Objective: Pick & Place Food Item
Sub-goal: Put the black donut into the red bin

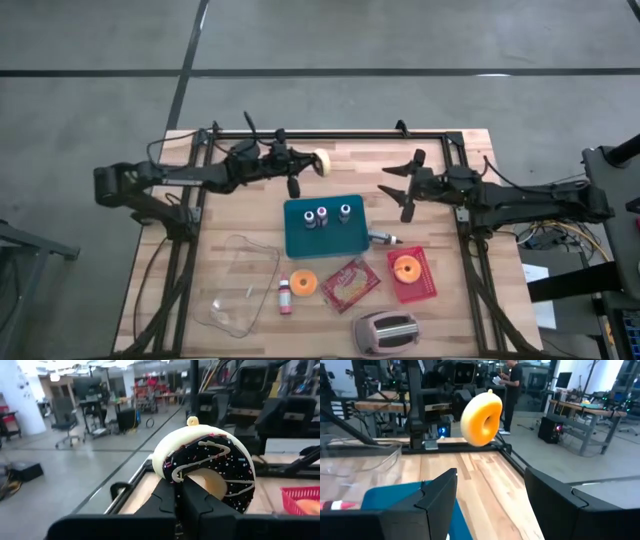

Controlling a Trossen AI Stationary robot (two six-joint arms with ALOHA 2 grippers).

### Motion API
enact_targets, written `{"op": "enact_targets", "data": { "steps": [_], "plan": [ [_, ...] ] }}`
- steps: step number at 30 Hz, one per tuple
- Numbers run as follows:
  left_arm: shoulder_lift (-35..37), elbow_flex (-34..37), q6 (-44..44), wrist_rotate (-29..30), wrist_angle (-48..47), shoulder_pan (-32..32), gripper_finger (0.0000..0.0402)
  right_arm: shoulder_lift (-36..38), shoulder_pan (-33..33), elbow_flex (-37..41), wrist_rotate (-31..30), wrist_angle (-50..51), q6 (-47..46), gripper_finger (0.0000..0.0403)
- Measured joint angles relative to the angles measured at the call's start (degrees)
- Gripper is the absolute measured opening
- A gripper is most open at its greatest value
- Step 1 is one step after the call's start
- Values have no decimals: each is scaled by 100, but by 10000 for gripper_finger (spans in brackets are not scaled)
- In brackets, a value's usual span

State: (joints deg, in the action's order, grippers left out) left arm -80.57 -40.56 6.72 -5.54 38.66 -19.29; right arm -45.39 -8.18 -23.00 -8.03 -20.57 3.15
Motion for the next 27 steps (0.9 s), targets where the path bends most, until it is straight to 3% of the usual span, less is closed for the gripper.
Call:
{"op": "enact_targets", "data": {
  "steps": [4,11,27],
  "plan": [
    [-409,-100,17,-113,543,0,1,-246,-151,0,-3,-453,27,226],
    [-1121,-771,20,-353,637,2,1,-497,-488,0,93,-544,-151,226],
    [-2389,-2254,30,-666,634,2,1,-583,-516,0,406,-801,-229,226]
  ]
}}
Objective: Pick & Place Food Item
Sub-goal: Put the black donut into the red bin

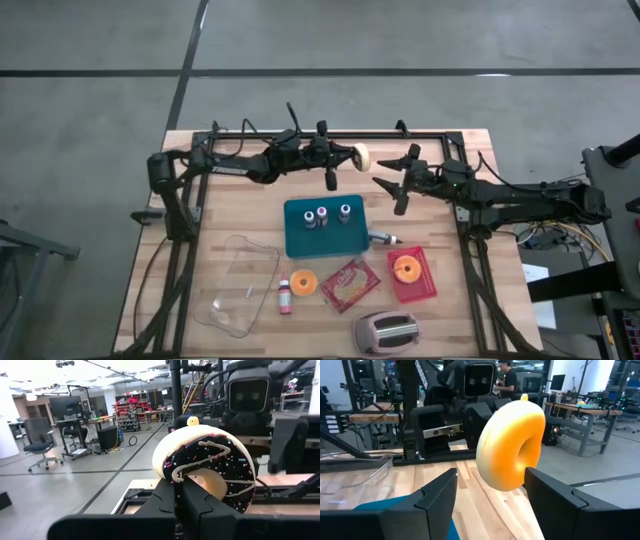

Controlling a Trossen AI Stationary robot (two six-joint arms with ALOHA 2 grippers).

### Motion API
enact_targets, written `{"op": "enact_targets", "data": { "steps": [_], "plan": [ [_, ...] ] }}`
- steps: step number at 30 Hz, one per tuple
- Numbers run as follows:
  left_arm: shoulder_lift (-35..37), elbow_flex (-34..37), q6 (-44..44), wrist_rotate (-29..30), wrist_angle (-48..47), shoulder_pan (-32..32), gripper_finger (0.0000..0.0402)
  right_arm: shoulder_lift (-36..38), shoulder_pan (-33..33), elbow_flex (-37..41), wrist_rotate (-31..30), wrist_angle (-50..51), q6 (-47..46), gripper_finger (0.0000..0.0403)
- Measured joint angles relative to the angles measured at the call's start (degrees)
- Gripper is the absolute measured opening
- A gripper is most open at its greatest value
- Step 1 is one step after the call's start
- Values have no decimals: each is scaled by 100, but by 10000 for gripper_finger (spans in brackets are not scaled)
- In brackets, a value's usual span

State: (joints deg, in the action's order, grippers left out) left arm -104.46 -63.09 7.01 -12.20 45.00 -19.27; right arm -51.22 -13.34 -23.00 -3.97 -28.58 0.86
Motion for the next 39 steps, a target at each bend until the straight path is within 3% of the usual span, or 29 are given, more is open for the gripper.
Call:
{"op": "enact_targets", "data": {
  "steps": [17,30,39],
  "plan": [
    [-197,-343,-84,-155,-4,33,1,0,-210,0,-18,-52,20,226],
    [-210,-345,-82,-155,22,33,1,-5,-210,-207,299,-32,-15,226],
    [-210,-356,-88,-160,41,33,1,-760,-230,-554,400,-71,-46,226]
  ]
}}
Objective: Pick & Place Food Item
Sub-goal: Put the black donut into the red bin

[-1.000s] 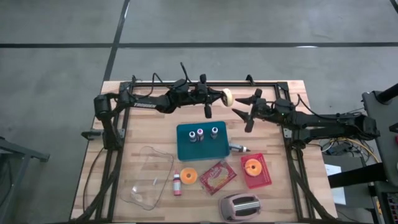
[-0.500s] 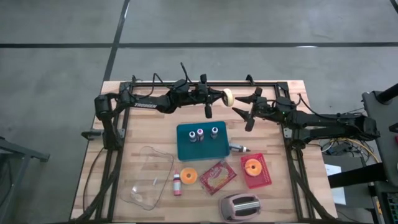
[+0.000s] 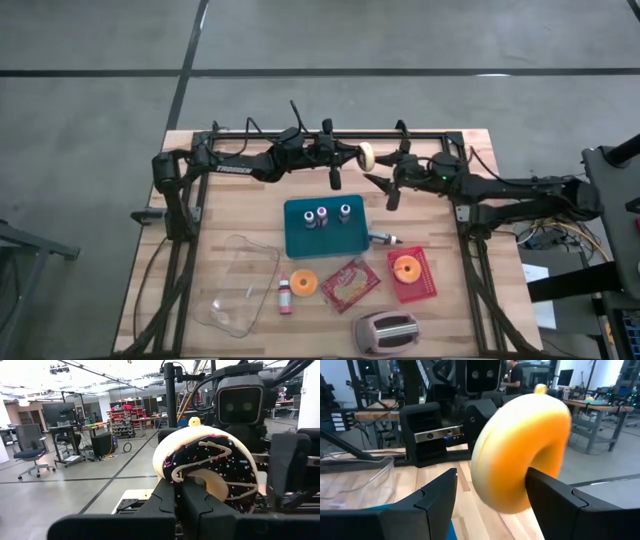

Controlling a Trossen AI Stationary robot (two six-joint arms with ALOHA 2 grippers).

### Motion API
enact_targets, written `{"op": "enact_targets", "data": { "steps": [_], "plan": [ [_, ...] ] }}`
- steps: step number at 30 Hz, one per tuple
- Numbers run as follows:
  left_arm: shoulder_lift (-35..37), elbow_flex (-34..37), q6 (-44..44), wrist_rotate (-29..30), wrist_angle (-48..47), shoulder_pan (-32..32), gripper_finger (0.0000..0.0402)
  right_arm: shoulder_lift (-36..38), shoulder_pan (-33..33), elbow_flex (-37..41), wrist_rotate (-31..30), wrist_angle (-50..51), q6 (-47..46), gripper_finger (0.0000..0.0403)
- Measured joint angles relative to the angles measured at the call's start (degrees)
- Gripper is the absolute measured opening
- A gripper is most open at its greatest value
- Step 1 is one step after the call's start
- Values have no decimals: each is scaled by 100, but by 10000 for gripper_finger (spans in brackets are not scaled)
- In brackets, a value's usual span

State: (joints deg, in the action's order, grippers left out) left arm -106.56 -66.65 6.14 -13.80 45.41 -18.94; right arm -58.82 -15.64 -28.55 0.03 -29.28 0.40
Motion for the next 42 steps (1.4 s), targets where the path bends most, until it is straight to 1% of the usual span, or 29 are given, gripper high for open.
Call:
{"op": "enact_targets", "data": {
  "steps": [4,8,15,20,24,27,34,42],
  "plan": [
    [0,0,-14,0,-2,0,1,-337,-2,-258,2,4,98,226],
    [0,6,-14,0,-2,0,1,-479,-2,-390,2,31,109,226],
    [0,13,-14,-42,-19,0,1,-328,-2,-399,-69,211,33,225],
    [0,13,-14,-41,-44,0,1,-144,-2,-399,-303,544,-34,209],
    [0,13,-14,-37,-42,0,1,-74,-1,-396,-431,657,-71,180],
    [0,13,-14,-37,-42,0,1,-53,-2,-396,-483,680,-68,145],
    [0,15,-11,-80,-42,0,0,-51,-2,-394,-501,680,2,25],
    [0,20,-12,-296,-42,-2,5,-51,-1,-392,-597,683,-1,12]
  ]
}}
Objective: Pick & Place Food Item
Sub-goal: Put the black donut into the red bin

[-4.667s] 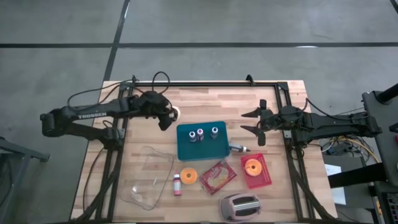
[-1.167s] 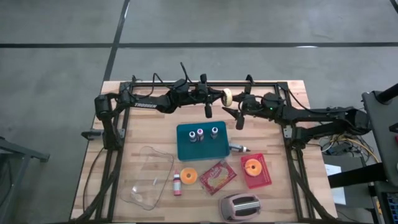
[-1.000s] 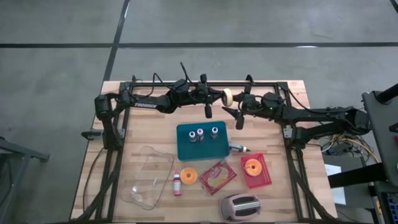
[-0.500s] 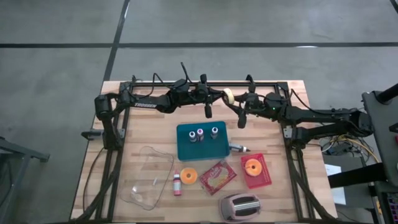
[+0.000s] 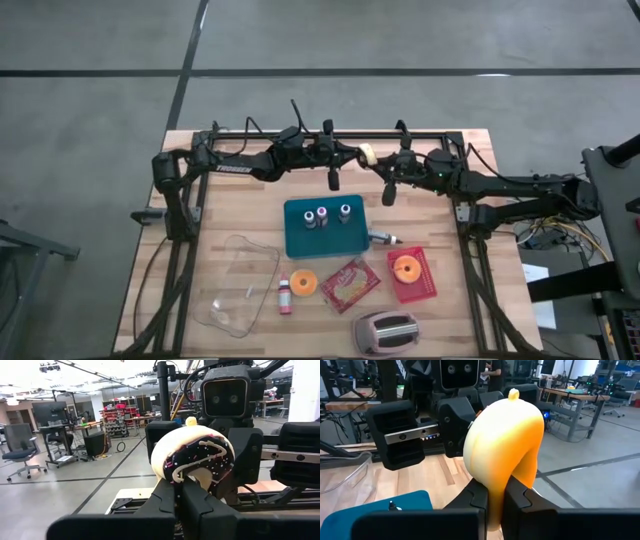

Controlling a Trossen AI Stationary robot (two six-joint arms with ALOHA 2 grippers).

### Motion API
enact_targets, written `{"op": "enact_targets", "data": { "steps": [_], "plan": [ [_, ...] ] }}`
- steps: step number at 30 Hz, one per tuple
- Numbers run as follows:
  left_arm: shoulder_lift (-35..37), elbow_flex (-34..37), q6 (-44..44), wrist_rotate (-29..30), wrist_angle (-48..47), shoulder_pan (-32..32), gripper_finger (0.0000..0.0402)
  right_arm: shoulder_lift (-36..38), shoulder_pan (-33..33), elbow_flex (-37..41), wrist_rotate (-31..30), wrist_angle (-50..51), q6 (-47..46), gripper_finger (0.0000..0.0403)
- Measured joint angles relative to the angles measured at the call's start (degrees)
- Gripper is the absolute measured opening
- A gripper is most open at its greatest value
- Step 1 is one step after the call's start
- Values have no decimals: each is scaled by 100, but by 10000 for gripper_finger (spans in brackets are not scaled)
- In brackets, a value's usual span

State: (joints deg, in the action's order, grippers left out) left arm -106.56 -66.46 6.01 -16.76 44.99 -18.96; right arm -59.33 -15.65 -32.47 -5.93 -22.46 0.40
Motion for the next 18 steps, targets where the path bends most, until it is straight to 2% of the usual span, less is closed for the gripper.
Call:
{"op": "enact_targets", "data": {
  "steps": [12,18],
  "plan": [
    [243,4,103,-498,-617,-4,76,11,6,2,2,126,1,10],
    [810,7,441,-685,-1596,-4,112,146,6,2,-2,192,3,9]
  ]
}}
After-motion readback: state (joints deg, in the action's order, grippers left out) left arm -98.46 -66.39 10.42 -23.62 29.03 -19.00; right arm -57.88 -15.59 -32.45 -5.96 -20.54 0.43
